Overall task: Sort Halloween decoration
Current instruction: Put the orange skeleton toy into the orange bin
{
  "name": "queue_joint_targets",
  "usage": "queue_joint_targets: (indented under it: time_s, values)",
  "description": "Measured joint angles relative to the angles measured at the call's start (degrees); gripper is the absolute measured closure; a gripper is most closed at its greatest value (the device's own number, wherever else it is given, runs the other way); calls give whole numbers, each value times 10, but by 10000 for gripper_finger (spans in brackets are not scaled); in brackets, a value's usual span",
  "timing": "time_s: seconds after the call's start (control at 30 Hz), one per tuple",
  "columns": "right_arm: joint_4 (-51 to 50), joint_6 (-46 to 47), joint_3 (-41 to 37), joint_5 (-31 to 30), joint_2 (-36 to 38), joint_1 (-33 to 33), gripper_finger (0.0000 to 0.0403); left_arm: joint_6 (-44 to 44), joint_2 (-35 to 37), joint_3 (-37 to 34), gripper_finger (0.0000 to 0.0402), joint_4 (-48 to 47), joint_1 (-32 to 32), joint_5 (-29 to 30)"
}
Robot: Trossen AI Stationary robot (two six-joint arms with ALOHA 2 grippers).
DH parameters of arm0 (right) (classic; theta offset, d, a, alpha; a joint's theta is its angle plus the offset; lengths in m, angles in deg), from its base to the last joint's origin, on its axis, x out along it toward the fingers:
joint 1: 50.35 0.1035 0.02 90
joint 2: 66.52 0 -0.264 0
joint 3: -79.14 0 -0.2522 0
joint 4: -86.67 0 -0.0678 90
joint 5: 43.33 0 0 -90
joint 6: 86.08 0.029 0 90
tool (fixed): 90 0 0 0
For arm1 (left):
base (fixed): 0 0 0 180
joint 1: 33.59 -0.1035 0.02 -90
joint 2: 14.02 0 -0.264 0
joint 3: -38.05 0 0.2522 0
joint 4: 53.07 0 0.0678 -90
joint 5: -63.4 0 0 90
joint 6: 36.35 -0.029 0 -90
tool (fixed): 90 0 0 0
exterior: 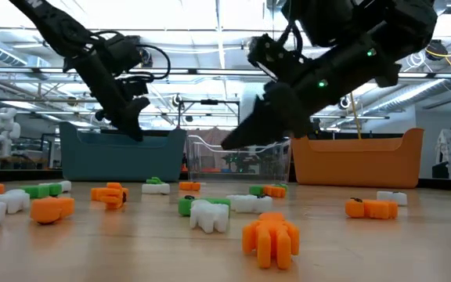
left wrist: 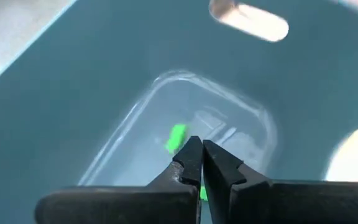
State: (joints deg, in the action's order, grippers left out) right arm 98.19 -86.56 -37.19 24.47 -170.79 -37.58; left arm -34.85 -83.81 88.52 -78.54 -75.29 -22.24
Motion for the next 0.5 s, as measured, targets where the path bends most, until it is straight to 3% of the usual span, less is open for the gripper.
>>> queue_joint_targets:
  time_s: [0.27,0.4,0.5]
  values:
    - [-154,90,0,-1,78,31,222,85,120,0,391,-9,84,-73]
    - [-194,130,0,0,83,39,222,88,167,-4,391,-7,185,-70]
    - [-208,156,0,16,74,42,222,100,178,-5,391,-6,272,-27]
